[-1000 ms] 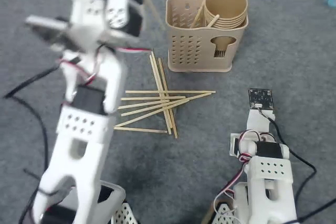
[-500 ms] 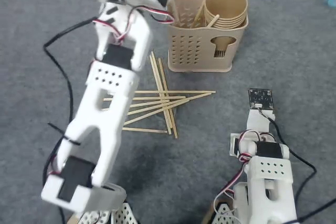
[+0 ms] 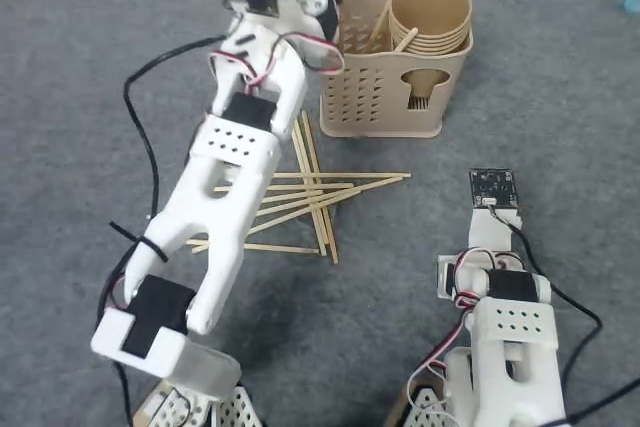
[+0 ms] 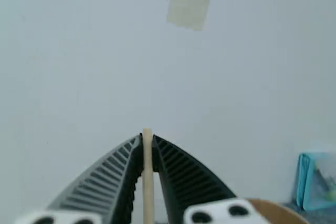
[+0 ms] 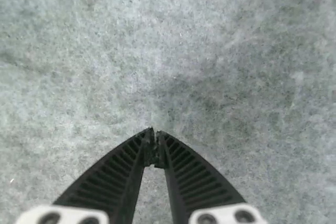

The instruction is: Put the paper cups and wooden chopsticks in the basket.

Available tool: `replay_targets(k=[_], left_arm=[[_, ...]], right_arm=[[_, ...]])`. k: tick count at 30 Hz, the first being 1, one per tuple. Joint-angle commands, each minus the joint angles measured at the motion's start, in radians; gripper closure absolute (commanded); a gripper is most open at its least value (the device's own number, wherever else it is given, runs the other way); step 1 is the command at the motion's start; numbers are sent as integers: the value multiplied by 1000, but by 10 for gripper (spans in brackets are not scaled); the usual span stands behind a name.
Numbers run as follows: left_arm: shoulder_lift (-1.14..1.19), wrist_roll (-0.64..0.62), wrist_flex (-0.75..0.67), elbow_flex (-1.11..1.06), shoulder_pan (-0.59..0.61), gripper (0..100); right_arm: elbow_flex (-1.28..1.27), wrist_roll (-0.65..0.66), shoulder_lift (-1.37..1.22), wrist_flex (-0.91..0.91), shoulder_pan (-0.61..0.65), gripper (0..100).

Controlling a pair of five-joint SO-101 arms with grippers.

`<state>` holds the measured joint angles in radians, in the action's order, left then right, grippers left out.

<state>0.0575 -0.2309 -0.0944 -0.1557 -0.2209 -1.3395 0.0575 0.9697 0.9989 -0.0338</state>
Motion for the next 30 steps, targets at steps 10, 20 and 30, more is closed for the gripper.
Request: replay_targets(k=[10, 20, 30], left_arm=[[-9, 0, -247, -305, -51, 988], [-110, -104, 51, -255, -40, 735], [-512, -107, 408, -217, 100, 909]], right_arm=[[12, 21, 21, -5, 4, 990], [12, 21, 21, -5, 2, 990], [12, 21, 21, -5, 4, 990]])
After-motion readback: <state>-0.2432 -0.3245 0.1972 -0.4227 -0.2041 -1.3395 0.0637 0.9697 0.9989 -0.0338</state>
